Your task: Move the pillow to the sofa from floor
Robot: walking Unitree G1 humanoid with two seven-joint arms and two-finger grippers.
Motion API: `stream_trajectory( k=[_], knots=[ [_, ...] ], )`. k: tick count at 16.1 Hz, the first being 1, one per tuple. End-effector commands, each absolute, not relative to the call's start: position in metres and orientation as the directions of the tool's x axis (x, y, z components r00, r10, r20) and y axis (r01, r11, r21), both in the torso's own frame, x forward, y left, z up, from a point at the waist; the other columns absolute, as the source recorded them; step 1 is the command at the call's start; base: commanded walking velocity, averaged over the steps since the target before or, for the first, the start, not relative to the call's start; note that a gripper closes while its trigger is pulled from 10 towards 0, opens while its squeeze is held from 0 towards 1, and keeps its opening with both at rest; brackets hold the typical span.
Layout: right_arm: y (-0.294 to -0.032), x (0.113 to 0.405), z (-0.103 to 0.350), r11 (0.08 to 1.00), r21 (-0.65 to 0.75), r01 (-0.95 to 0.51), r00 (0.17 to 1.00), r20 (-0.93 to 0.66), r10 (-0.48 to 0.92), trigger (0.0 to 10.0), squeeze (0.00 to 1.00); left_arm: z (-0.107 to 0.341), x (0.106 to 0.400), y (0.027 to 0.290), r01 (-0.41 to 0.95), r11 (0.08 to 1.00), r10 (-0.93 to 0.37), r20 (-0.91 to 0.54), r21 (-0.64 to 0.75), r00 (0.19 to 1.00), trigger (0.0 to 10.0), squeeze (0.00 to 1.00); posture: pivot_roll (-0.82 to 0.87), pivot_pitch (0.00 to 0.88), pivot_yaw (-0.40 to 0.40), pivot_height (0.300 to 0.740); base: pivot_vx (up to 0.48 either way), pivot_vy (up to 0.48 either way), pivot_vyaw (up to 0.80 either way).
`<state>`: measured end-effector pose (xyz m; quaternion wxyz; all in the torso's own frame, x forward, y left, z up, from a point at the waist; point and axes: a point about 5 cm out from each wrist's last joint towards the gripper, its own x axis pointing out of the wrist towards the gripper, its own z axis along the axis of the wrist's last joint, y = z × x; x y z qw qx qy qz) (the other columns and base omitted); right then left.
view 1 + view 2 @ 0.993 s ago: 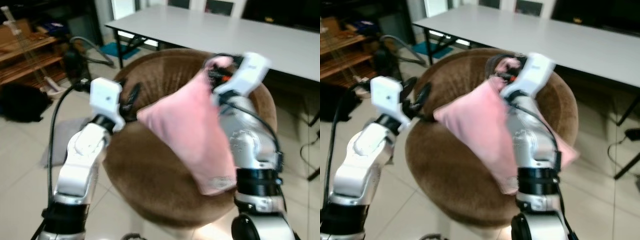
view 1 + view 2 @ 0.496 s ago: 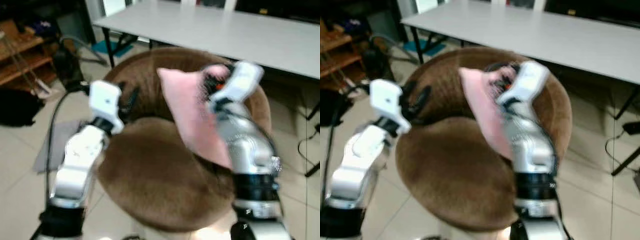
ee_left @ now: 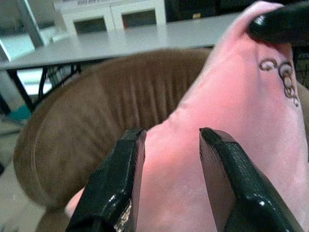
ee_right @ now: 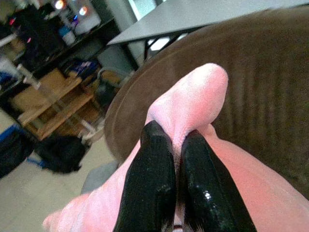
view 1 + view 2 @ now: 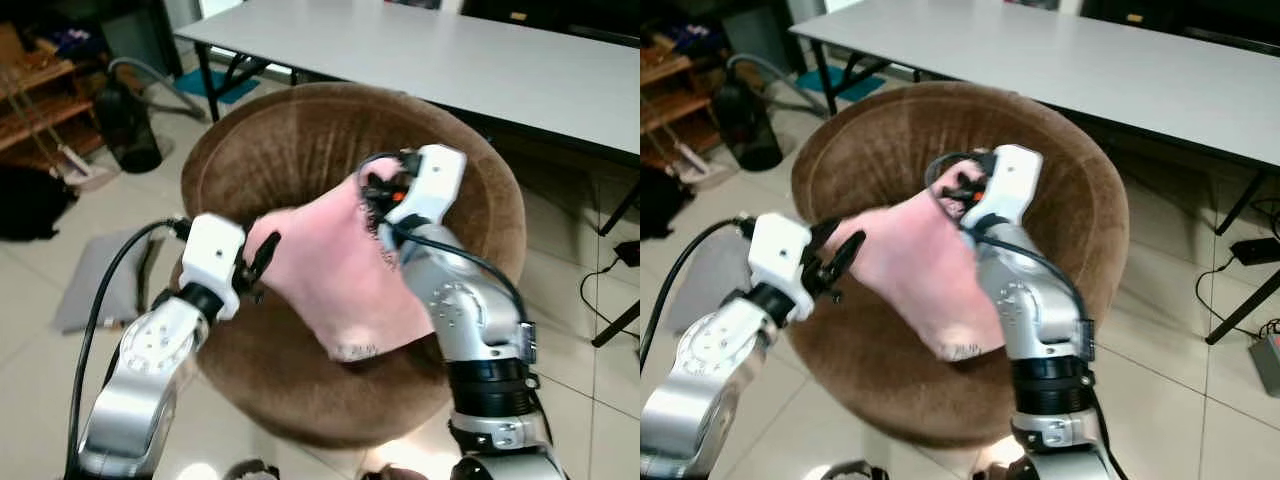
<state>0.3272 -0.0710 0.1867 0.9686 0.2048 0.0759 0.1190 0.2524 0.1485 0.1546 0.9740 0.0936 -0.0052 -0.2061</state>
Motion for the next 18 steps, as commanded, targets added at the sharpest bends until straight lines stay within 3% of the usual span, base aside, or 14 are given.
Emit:
stream_trajectory(
  k=[1, 4, 6, 8, 9, 10, 13, 14, 15, 18],
  knots=[
    [-0.067, 0.331, 0.191, 0.892, 0.408, -0.197, 0.961, -0.097, 0.257, 10.0, 0.0, 0.155, 0.244, 0.149, 0.415, 0.89, -0.413, -0.051, 0.189, 0.909, 10.0, 0.0, 0.04, 0.159, -0.015, 0.74, 0.0, 0.0, 0.0],
    [-0.051, 0.346, 0.187, 0.901, 0.403, -0.161, 0.961, -0.145, 0.237, 10.0, 0.0, 0.154, 0.23, 0.153, 0.433, 0.883, -0.424, -0.087, 0.183, 0.901, 10.0, 0.0, 0.05, 0.184, -0.016, 0.74, 0.0, 0.0, 0.0],
    [-0.031, 0.368, 0.202, 0.91, 0.391, -0.138, 0.97, -0.132, 0.204, 10.0, 0.0, 0.155, 0.223, 0.157, 0.433, 0.882, -0.418, -0.111, 0.188, 0.901, 10.0, 0.0, 0.06, 0.213, -0.014, 0.74, 0.0, 0.0, 0.0],
    [-0.026, 0.386, 0.214, 0.925, 0.372, -0.074, 0.984, -0.125, 0.129, 10.0, 0.0, 0.156, 0.22, 0.158, 0.434, 0.881, -0.418, -0.117, 0.191, 0.901, 10.0, 0.0, 0.08, 0.222, -0.015, 0.74, 0.0, 0.0, 0.0],
    [-0.03, 0.394, 0.221, 0.932, 0.361, -0.031, 0.99, -0.117, 0.078, 10.0, 0.24, 0.158, 0.219, 0.158, 0.433, 0.881, -0.417, -0.118, 0.191, 0.901, 10.0, 0.0, 0.08, 0.22, -0.019, 0.74, 0.0, 0.0, 0.0],
    [-0.034, 0.4, 0.226, 0.934, 0.357, -0.008, 0.993, -0.107, 0.049, 10.0, 1.0, 0.158, 0.219, 0.158, 0.431, 0.882, -0.415, -0.118, 0.191, 0.902, 10.0, 0.0, 0.08, 0.218, -0.02, 0.74, 0.0, 0.0, 0.0],
    [-0.054, 0.411, 0.235, 0.923, 0.378, 0.071, 0.996, -0.073, -0.047, 10.0, 1.0, 0.158, 0.216, 0.16, 0.421, 0.886, -0.403, -0.127, 0.192, 0.906, 10.0, 0.0, 0.09, 0.211, -0.033, 0.74, 0.0, 0.0, 0.0],
    [-0.06, 0.413, 0.235, 0.914, 0.386, 0.126, 0.991, -0.085, -0.1, 10.0, 0.92, 0.158, 0.216, 0.16, 0.42, 0.887, -0.402, -0.129, 0.192, 0.907, 10.0, 0.0, 0.09, 0.205, -0.032, 0.74, 0.0, 0.0, 0.0],
    [-0.065, 0.414, 0.235, 0.92, 0.36, 0.156, 0.987, -0.078, -0.137, 10.0, 0.0, 0.158, 0.217, 0.159, 0.419, 0.887, -0.401, -0.128, 0.193, 0.907, 10.0, 0.0, 0.09, 0.2, -0.031, 0.74, 0.0, 0.0, 0.0],
    [-0.07, 0.416, 0.245, 0.935, 0.351, 0.046, 0.997, 0.047, -0.067, 10.0, 0.0, 0.157, 0.227, 0.155, 0.386, 0.904, -0.375, -0.094, 0.185, 0.922, 10.0, 0.0, 0.07, 0.162, -0.029, 0.74, 0.0, 0.0, 0.0]
  ],
)
